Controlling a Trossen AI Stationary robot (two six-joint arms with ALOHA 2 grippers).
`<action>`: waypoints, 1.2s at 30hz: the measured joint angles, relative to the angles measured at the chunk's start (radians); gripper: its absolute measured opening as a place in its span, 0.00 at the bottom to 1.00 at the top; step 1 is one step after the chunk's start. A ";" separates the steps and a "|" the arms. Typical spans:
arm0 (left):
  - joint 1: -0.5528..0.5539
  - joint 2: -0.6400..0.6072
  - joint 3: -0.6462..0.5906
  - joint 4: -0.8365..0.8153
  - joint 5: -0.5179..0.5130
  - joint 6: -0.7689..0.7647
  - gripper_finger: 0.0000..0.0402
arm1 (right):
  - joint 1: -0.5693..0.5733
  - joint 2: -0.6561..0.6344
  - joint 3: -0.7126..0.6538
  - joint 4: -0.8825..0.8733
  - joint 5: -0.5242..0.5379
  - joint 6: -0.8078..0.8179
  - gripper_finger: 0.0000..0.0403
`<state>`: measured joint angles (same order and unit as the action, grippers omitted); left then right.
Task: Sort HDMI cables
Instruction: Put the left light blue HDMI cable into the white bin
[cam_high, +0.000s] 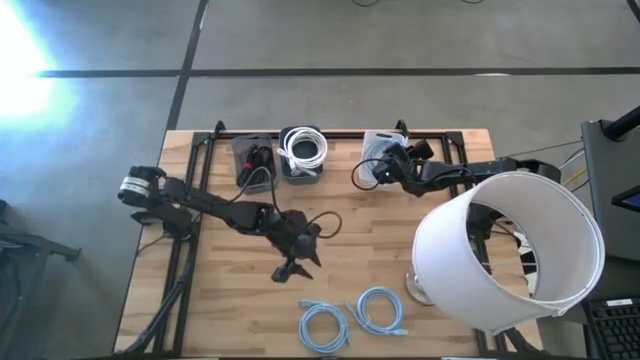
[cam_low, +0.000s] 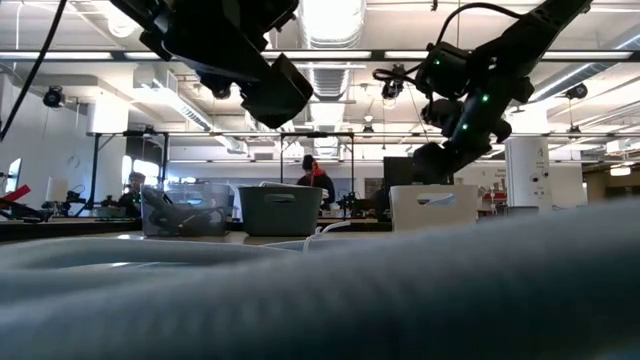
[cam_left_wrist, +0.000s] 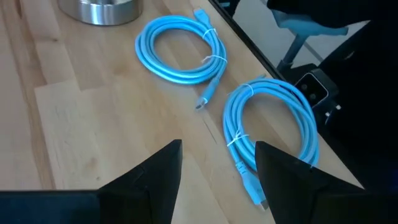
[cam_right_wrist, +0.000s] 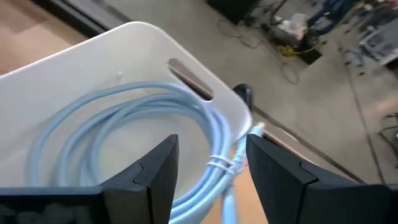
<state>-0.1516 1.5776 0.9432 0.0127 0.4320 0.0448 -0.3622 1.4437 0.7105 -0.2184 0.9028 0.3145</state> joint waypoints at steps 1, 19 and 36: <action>0.000 0.000 0.000 0.001 -0.003 0.000 0.51 | 0.000 0.000 0.000 0.000 -0.011 0.000 0.46; -0.006 0.005 0.000 0.037 -0.028 -0.105 0.51 | 0.020 0.000 0.000 0.128 -0.027 -0.057 0.46; -0.243 0.252 0.070 0.273 -0.322 -0.338 0.48 | 0.294 0.000 0.000 0.138 -0.145 -0.061 0.42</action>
<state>-0.3943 1.8292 1.0130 0.2855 0.1097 -0.2935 -0.0686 1.4437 0.7105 -0.0799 0.7577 0.2539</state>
